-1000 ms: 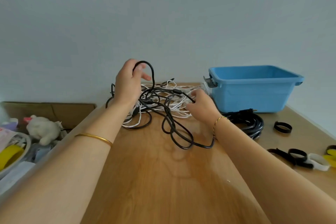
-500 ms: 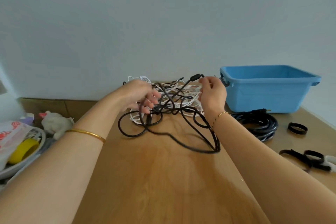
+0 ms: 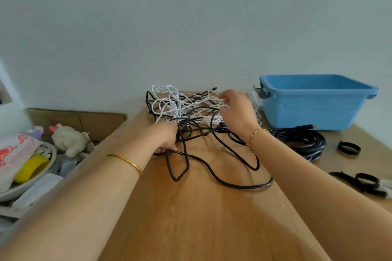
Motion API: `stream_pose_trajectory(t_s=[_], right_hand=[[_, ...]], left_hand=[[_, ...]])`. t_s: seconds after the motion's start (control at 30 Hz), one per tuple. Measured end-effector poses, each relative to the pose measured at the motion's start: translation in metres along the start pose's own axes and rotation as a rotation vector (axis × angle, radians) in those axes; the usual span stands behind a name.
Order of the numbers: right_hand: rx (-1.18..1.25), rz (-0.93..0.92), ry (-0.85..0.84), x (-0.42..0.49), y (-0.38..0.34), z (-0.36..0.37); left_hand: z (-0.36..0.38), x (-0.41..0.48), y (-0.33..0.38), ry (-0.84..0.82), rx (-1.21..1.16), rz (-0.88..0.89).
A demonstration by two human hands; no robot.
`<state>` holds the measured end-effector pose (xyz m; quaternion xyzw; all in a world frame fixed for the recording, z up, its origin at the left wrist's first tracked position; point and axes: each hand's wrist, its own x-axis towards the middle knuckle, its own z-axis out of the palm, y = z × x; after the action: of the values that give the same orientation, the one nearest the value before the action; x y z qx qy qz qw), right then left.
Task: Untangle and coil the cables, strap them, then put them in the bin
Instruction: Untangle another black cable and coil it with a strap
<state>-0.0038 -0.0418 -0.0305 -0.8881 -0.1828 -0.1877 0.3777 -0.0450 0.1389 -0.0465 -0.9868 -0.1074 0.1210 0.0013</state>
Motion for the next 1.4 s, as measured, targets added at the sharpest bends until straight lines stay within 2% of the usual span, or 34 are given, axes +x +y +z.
stream_pose_trajectory(t_s=[0.07, 0.17, 0.27, 0.33, 0.43, 0.47, 0.53, 0.6, 0.67, 0.7, 0.77, 0.83, 0.87, 0.97, 1.03, 1.07, 1.1, 1.17, 1.3, 1.4], right_hand=[[0.021, -0.131, -0.139, -0.009, -0.013, 0.000], [-0.025, -0.197, -0.421, -0.019, -0.023, 0.007], [-0.197, -0.230, -0.485, -0.022, -0.021, 0.015], [-0.278, -0.241, -0.440, -0.020, -0.016, 0.016], [-0.258, -0.186, -0.336, -0.019, -0.012, 0.013], [-0.194, -0.168, -0.282, -0.018, -0.013, 0.010], [0.105, -0.134, -0.219, -0.018, -0.020, -0.004], [0.402, -0.178, -0.328, -0.025, -0.031, -0.020], [0.419, -0.281, -0.449, -0.033, -0.041, -0.029], [0.408, -0.307, -0.458, -0.035, -0.044, -0.029], [0.502, -0.276, -0.374, -0.038, -0.047, -0.034], [0.674, -0.201, -0.255, -0.033, -0.042, -0.041], [0.734, -0.171, -0.213, -0.030, -0.038, -0.045], [0.743, -0.151, -0.135, -0.024, -0.031, -0.057], [0.718, -0.165, -0.101, -0.022, -0.032, -0.062], [0.721, -0.164, -0.093, -0.020, -0.032, -0.064], [0.740, -0.153, -0.094, -0.019, -0.033, -0.066], [0.782, -0.131, -0.097, -0.018, -0.033, -0.065], [0.913, -0.071, -0.012, -0.008, -0.031, -0.061], [0.992, -0.022, 0.074, -0.001, -0.017, -0.048]], left_hand=[[-0.001, -0.005, 0.002, 0.023, -0.013, 0.009], [-0.014, -0.018, 0.000, 0.098, -0.095, 0.002], [-0.041, -0.033, -0.004, 0.217, -0.206, -0.009], [-0.063, -0.044, -0.006, 0.293, -0.437, 0.000], [-0.090, -0.060, -0.003, 0.300, -1.004, 0.053], [-0.095, -0.064, -0.001, 0.273, -1.175, 0.080], [-0.105, -0.068, 0.008, 0.199, -1.480, 0.137], [-0.111, -0.071, 0.022, 0.103, -1.745, 0.187], [-0.115, -0.074, 0.037, 0.037, -1.937, 0.263], [-0.118, -0.076, 0.045, 0.031, -2.018, 0.293], [-0.123, -0.078, 0.055, 0.082, -2.160, 0.304], [-0.125, -0.077, 0.058, 0.189, -2.176, 0.234], [-0.123, -0.077, 0.057, 0.270, -2.032, 0.163], [-0.109, -0.075, 0.049, 0.433, -1.294, -0.053], [-0.101, -0.071, 0.044, 0.542, -0.996, -0.056], [-0.099, -0.071, 0.045, 0.571, -0.916, 0.034], [-0.097, -0.074, 0.047, 0.557, -0.907, 0.147], [-0.092, -0.074, 0.053, 0.452, -1.057, 0.319], [-0.081, -0.071, 0.054, 0.160, -1.438, 0.469], [-0.076, -0.068, 0.052, -0.095, -1.810, 0.608]])
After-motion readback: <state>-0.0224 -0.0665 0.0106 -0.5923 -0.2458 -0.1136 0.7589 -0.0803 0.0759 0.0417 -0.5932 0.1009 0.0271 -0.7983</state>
